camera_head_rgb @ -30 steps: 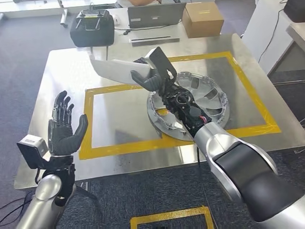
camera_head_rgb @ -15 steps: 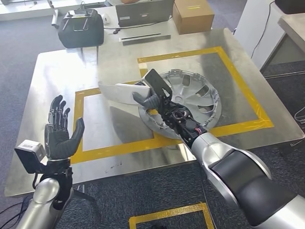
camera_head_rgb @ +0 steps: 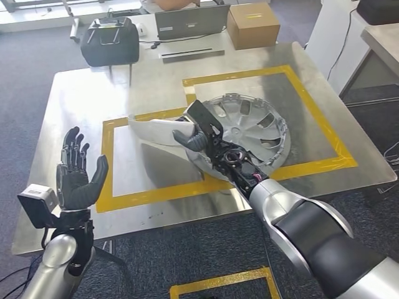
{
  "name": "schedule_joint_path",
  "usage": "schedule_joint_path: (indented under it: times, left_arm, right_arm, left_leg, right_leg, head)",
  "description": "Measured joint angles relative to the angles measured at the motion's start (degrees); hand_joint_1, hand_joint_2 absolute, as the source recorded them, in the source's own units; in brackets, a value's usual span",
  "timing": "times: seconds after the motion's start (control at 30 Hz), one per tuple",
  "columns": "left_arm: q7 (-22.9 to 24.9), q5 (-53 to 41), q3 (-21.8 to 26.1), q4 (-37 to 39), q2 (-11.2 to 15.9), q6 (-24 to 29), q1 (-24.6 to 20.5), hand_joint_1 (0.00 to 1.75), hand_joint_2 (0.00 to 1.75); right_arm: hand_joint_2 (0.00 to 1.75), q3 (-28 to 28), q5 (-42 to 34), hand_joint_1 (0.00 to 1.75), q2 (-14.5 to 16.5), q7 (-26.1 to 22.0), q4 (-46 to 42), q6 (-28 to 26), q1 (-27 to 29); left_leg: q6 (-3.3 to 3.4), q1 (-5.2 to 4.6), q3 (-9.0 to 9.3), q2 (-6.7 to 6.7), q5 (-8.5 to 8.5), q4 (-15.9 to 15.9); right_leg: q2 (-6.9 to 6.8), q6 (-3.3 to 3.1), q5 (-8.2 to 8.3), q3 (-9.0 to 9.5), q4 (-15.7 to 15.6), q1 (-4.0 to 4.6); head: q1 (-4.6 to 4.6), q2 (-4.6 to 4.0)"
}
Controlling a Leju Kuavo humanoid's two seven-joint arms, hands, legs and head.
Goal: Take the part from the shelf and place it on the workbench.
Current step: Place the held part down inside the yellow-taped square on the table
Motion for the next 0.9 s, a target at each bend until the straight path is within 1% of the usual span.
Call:
schedule_joint_path:
  times: [0.03,0.17,0.9]
  left_arm:
    - [0.0,0.1,0.0,0.0,0.0,-0.1,0.0,0.0,1.75]
    - [0.1,0.3,0.0,0.0,0.0,-0.1,0.0,0.0,1.75]
    - [0.0,0.6,0.0,0.0,0.0,-0.1,0.0,0.0,1.75]
  right_arm:
    - [1.75,0.0,0.2,1.75,0.0,0.1,0.0,0.0,0.2]
    - [0.0,0.1,0.5,0.0,0.0,0.2,0.0,-0.1,0.7]
    - [0.0,0.4,0.6,0.0,0.0,0.6,0.2,-0.2,0.8]
  left_leg:
    - [0.0,0.0,0.01,-0.02,0.0,0.0]
    - [0.03,0.0,0.01,-0.06,0.02,0.0]
    - [0.08,0.0,0.03,-0.05,0.0,0.0]
  right_leg:
    - [-0.04,0.01,0.01,0.04,0.0,0.0]
    - [-0.11,0.08,0.06,0.11,-0.1,-0.02]
    - [-0.09,0.16,0.08,0.22,-0.3,-0.02]
  head:
    - [0.0,0.0]
    - [0.0,0.0]
    - [0.0,0.0]
